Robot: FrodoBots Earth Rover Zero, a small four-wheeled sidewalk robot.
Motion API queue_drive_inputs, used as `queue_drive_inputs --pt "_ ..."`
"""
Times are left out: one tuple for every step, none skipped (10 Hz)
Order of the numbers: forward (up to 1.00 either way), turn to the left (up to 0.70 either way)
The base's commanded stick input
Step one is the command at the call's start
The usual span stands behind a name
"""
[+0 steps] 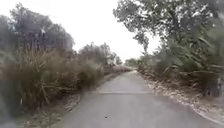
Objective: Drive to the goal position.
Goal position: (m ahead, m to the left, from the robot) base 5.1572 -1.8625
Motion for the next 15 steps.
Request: queue_drive_inputs --pt "0.70 0.00" --pt "0.70 0.00" --pt "0.70 0.00" --pt "0.70 0.00" --pt "0.70 -0.04" --pt "0.70 -0.16" --pt "0.70 -0.28" --pt "0.70 -0.03" --pt "0.70 -0.02" --pt "0.70 0.00" --pt "0.70 0.00" --pt "0.70 0.00" --pt "0.70 0.00" --pt "0.70 0.00" --pt "0.70 0.00"
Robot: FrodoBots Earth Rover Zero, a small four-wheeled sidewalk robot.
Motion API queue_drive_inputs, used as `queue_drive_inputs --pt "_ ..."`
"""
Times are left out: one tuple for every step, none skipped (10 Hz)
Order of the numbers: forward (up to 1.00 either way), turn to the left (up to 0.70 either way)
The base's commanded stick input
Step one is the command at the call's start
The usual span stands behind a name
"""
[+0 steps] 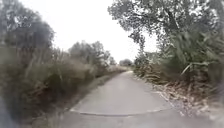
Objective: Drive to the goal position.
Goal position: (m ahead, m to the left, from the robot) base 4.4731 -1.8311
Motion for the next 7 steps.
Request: queue_drive_inputs --pt "0.70 0.00" --pt "0.70 0.00" --pt "0.70 0.00" --pt "0.70 0.00" --pt "0.70 0.00" --pt "0.70 0.00" --pt "0.70 0.00"
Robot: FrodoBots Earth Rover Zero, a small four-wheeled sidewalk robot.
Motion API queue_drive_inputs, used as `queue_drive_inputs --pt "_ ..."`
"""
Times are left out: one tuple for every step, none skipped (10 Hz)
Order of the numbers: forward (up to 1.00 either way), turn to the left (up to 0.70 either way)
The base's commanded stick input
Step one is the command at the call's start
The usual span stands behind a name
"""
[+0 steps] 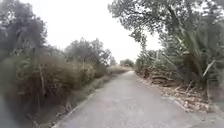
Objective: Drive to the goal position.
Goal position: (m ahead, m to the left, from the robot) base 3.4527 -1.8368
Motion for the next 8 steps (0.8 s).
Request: queue_drive_inputs --pt "0.70 0.00" --pt "0.70 0.00" --pt "0.70 0.00" --pt "0.70 0.00" --pt "0.70 0.00" --pt "0.70 0.00" --pt "0.70 0.00" --pt "0.70 0.00"
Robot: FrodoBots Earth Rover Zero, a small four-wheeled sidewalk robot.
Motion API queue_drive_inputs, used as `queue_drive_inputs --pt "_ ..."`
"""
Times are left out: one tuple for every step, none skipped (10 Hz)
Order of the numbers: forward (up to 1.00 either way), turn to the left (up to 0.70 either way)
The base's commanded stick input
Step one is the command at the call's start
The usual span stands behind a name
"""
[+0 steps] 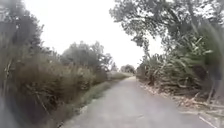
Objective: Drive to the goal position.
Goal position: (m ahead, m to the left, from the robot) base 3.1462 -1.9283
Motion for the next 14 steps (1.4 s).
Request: queue_drive_inputs --pt "0.70 0.00" --pt "0.70 0.00" --pt "0.70 0.00" --pt "0.70 0.00" --pt "0.70 0.00" --pt "0.70 0.00" --pt "0.70 0.00" --pt "0.70 0.00" --pt "0.70 0.00" --pt "0.70 0.00" --pt "0.70 0.00" --pt "0.70 0.00" --pt "0.70 0.00" --pt "0.70 0.00"
